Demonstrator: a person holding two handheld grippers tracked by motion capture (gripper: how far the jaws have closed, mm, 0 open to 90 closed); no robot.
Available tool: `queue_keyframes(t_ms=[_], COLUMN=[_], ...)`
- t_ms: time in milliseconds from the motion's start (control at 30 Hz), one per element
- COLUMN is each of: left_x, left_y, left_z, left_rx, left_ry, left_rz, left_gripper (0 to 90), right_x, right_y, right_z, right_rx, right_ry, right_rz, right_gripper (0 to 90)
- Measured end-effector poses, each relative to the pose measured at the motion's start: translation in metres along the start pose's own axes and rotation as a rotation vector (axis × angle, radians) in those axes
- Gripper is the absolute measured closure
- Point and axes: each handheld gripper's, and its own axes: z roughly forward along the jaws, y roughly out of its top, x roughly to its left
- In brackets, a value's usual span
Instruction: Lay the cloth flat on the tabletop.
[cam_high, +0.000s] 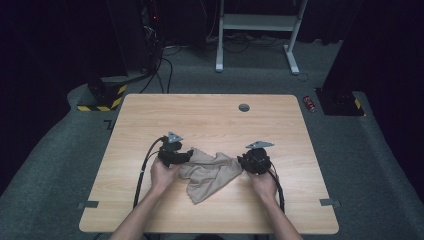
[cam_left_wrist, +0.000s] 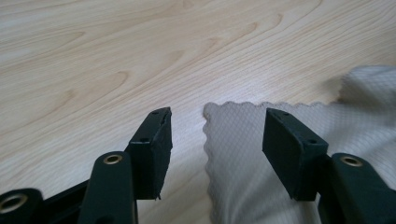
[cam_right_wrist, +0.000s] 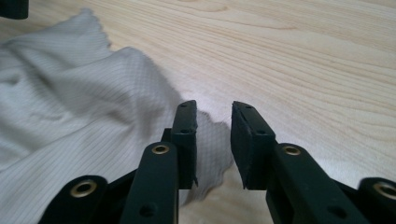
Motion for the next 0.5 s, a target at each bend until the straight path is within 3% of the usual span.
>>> queue_keyframes(t_ms=[100, 233, 300, 400, 500], left_x=[-0.005, -0.009, -0.008, -0.01, -0.014], left_y=[0.006, 0.004, 0.004, 0.004, 0.008], left_z=[0.015, 0.024, 0.024, 0.023, 0.023], left_rx=[0.067, 0.092, 0.096, 0.101, 0.137], left_ry=[0.034, 0.049, 0.032, -0.026, -0.054], left_rz=[0.037, 0.074, 0.077, 0.098, 0.127], left_gripper=[43.0, 44.9, 47.8, 67.1, 84.5], right_x=[0.001, 0.002, 0.002, 0.005, 0.005], right_y=[0.001, -0.002, -0.002, -0.001, 0.0], right_z=[0.01, 0.015, 0.014, 0.015, 0.016], right_rx=[0.05, 0.091, 0.095, 0.101, 0.106], right_ry=[-0.048, -0.069, -0.059, -0.04, -0.048], right_rz=[-0.018, -0.051, -0.064, -0.101, -0.096], right_gripper=[68.7, 68.5, 72.3, 87.9, 89.3])
